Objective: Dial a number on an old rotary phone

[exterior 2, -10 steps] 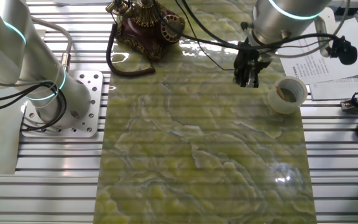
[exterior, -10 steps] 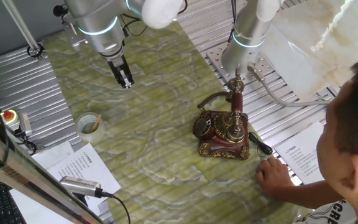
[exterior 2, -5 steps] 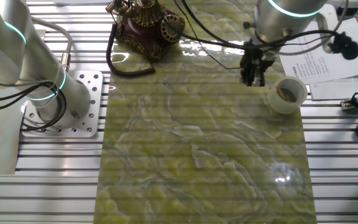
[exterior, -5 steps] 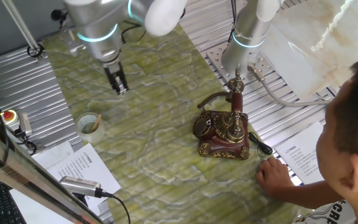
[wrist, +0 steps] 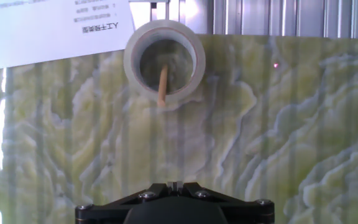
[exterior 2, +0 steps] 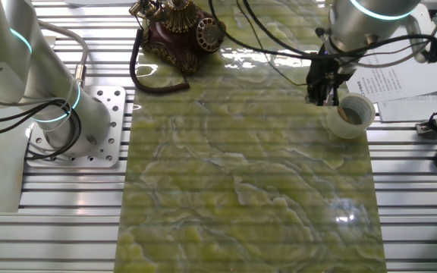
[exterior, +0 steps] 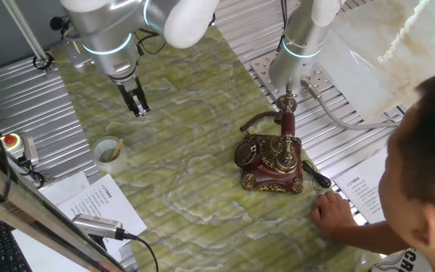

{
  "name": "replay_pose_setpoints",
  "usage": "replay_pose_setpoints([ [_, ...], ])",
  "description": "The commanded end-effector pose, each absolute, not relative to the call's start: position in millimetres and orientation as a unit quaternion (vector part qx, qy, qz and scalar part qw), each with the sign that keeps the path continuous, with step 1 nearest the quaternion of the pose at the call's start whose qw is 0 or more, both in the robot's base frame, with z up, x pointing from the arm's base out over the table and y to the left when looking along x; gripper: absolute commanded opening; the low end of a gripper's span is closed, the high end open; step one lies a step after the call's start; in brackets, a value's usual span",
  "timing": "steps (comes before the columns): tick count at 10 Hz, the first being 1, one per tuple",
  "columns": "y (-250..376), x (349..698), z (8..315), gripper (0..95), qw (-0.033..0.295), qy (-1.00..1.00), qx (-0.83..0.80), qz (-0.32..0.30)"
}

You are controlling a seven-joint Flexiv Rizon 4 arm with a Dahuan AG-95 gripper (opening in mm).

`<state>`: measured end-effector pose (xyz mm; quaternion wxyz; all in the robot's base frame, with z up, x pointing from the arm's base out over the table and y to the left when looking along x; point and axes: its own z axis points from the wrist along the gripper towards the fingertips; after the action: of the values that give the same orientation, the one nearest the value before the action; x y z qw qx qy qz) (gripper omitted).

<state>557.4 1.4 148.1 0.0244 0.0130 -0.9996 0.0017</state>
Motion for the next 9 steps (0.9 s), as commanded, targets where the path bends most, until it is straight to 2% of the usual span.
replay_pose_setpoints([
  [1,4,566,147,0.0,0.023,-0.999,0.027,0.005],
  [9,8,580,136,0.0,0.017,-0.999,0.043,0.005],
])
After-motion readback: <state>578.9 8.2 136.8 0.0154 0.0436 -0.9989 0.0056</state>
